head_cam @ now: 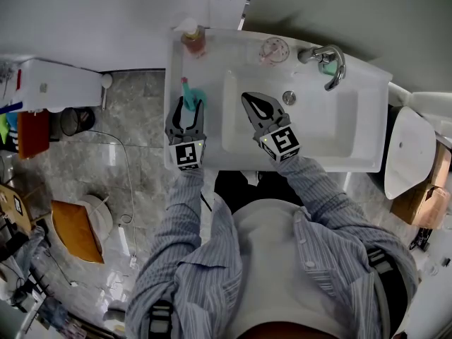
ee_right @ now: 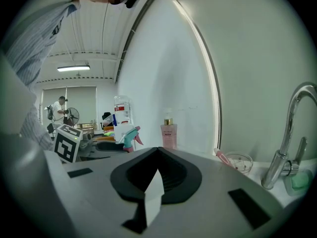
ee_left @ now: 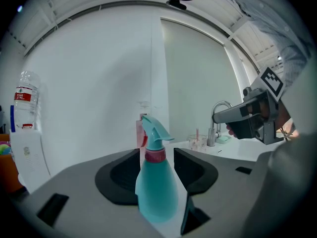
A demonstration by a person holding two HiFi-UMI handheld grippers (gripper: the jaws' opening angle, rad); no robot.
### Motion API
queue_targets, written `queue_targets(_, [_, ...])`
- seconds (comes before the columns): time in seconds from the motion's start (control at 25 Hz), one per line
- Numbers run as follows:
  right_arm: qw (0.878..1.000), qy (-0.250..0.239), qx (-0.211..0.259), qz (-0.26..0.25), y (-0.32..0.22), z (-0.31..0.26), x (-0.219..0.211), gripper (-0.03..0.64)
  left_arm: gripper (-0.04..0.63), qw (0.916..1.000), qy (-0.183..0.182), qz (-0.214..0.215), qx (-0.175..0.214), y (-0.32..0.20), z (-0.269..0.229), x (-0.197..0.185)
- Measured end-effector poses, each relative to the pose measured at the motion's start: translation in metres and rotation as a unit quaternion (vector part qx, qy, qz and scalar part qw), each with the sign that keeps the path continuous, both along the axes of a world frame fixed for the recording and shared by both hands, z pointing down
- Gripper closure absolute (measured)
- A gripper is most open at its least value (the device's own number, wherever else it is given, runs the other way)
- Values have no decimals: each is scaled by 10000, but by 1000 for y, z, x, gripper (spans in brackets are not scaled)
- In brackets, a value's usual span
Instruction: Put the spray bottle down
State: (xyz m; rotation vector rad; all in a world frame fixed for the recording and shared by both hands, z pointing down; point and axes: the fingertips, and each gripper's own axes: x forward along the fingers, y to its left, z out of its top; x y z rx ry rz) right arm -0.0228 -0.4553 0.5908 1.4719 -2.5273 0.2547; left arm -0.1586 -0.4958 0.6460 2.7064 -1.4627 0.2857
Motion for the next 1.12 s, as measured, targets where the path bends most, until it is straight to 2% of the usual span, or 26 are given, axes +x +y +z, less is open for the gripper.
queue_targets(0.28, [9993, -74, 153, -336, 18, -17, -11, 601, 407, 9997, 9, -226, -77, 36, -9, -5])
queue_targets(0.48, [9979, -176, 267, -560, 40, -36, -14, 601, 476, 9987, 78, -510, 0, 64, -34, -13])
queue_targets(0.76, [9943, -316, 454, -915, 71, -71, -19, 601, 526, 9969, 148, -728, 241, 99, -87, -19])
queue_targets(0.92, [9935, -440, 539, -905, 83, -87, -15, 601, 552, 9964, 131, -752, 367, 117, -111, -20])
queue_targets(1.12, [9931, -550, 582, -854, 93, -102, -3, 601, 580, 9943, 325, -908, 457, 130, -143, -21])
